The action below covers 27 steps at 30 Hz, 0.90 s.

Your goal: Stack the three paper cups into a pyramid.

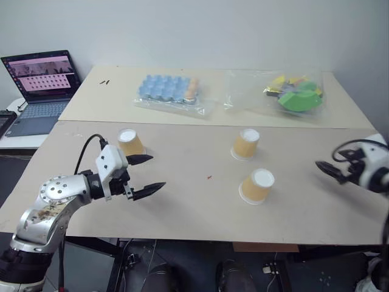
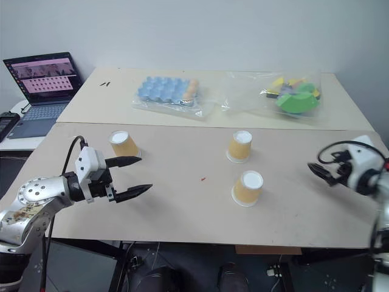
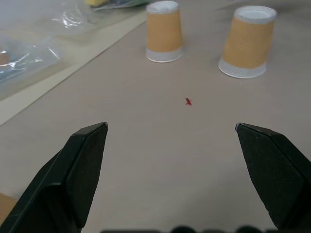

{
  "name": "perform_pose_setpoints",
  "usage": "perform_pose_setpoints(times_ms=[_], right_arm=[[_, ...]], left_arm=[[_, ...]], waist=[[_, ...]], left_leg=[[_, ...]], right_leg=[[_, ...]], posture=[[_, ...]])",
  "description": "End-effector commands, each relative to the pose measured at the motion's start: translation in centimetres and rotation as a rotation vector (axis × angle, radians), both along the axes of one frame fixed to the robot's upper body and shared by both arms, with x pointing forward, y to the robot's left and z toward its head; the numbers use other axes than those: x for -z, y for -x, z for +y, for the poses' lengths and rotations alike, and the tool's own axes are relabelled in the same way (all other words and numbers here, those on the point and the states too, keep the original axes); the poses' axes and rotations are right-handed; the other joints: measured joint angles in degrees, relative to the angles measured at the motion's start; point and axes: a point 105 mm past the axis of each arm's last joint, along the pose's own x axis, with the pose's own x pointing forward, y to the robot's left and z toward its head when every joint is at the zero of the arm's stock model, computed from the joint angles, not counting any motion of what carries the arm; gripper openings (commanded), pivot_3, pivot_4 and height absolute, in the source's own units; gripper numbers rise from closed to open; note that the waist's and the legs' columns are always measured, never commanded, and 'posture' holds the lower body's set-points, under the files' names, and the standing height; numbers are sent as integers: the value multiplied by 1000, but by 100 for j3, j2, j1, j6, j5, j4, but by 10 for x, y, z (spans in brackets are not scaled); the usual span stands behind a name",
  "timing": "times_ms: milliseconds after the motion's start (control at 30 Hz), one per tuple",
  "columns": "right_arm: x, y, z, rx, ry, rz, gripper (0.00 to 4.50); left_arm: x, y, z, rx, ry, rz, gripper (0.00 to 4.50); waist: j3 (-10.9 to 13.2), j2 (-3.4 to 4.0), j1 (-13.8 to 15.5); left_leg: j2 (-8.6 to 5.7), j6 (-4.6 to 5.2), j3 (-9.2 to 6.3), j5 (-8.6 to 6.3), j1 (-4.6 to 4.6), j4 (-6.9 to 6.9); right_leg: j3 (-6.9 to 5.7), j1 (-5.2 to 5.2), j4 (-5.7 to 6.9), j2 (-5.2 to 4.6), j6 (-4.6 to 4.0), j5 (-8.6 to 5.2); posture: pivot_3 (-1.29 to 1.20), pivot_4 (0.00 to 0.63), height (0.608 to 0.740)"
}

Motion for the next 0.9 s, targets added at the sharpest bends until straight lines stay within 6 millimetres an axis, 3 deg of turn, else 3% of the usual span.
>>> perform_pose_setpoints(times_ms=[33,167,367,833,900], right_arm=[[-5,25,61,-356,-134,169,4439],[-4,29,113,-529,-149,198,4439],[-7,20,152,-596,-158,141,4439],[-20,19,180,-654,-200,95,4439],[-20,19,181,-653,-200,98,3936]], left_arm=[[-3,10,-10,66,-24,-37,4500],[-6,14,-14,83,-29,-44,4500],[-8,9,-11,53,-39,-61,4500],[-7,7,-9,26,-53,-59,4500],[-7,8,-9,25,-56,-57,4500]], waist=[[0,-2,-36],[1,-1,-87],[2,-4,35],[2,-5,131],[2,-5,132]], left_leg=[[1,0,-2,0,0,2],[2,0,-1,-1,7,4],[-2,5,-6,-4,-3,12],[-10,16,-12,-10,-25,16],[-10,16,-12,-10,-25,16]], right_leg=[[-1,1,1,0,0,0],[16,0,15,-3,-2,2],[7,-4,16,-12,-4,3],[-19,-7,-3,-14,-3,2],[-19,-7,-4,-14,-3,2]], posture=[[0,150,733],[0,150,733],[0,150,733],[0,150,733],[0,150,733]])
